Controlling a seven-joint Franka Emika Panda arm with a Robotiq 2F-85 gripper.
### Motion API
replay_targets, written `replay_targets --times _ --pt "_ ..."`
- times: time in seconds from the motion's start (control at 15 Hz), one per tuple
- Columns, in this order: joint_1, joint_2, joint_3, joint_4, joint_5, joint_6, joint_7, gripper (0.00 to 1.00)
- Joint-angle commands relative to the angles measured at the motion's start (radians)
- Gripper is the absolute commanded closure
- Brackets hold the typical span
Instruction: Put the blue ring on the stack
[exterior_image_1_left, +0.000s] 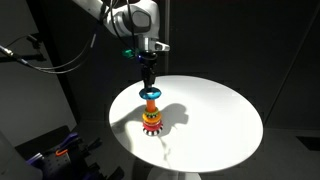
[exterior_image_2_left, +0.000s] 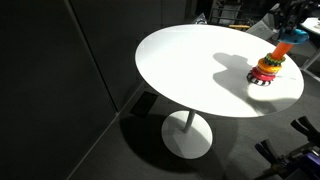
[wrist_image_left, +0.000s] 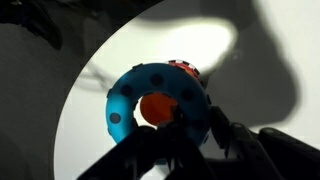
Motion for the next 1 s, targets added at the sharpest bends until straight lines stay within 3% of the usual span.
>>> replay_targets --times 0.0,0.93 --pt "-0.006 0.003 -0.002 0.004 0.010 -0.002 -0.018 0.89" --pt "-0.007 -0.004 -0.005 -0.027 0.006 0.052 -0.014 0.89"
